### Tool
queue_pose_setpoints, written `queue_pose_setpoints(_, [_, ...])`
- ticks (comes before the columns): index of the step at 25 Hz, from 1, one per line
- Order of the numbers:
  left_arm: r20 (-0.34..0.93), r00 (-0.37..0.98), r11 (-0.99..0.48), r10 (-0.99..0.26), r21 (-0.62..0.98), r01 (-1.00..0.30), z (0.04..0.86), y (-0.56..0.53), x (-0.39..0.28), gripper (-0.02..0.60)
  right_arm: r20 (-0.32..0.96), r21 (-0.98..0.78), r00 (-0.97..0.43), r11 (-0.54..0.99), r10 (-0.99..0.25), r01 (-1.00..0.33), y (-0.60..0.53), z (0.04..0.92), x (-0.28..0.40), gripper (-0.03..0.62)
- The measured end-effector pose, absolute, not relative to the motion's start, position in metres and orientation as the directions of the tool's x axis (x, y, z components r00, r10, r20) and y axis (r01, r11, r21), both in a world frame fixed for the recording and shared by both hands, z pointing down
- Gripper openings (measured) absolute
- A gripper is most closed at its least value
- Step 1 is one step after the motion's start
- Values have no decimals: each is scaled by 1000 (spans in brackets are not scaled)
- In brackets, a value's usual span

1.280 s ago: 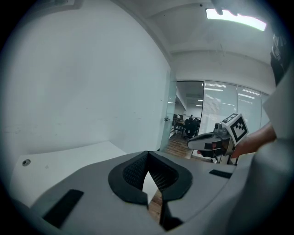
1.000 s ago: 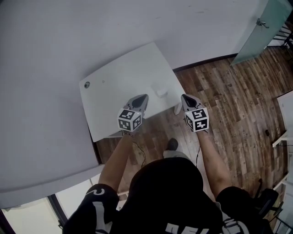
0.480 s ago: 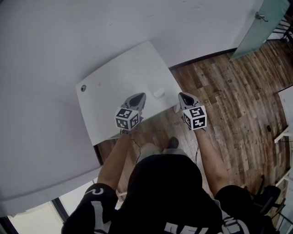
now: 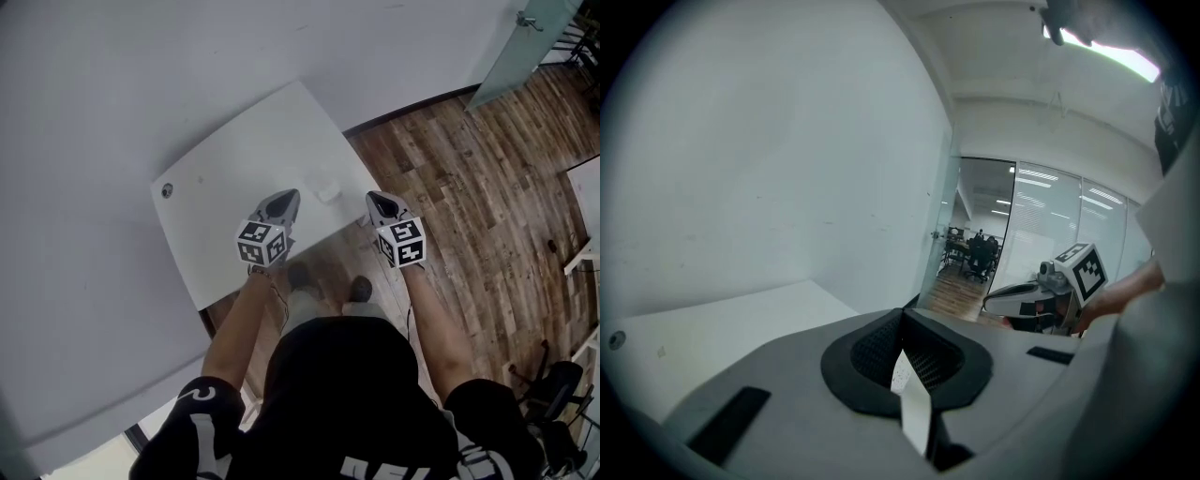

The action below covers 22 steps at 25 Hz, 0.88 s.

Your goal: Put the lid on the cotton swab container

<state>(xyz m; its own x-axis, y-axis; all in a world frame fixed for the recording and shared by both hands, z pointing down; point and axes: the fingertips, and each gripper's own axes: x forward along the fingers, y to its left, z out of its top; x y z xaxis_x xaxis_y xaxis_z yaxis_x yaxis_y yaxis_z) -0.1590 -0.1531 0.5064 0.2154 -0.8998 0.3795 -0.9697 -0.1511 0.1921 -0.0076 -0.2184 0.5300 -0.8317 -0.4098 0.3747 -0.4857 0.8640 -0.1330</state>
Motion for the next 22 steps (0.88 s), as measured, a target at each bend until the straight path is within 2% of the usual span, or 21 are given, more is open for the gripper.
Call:
queue_pose_setpoints(17, [409,454,-372,-791,268,-889,543,-184,-204,25,420,-100,-730,772,-540,-628,-215,556,-60,15])
queue_pose_setpoints(22, [422,495,-413,-759,277,-868,566,-194,-213,25,428,-102,-723,766,-542,-635,-210,575,-72,41])
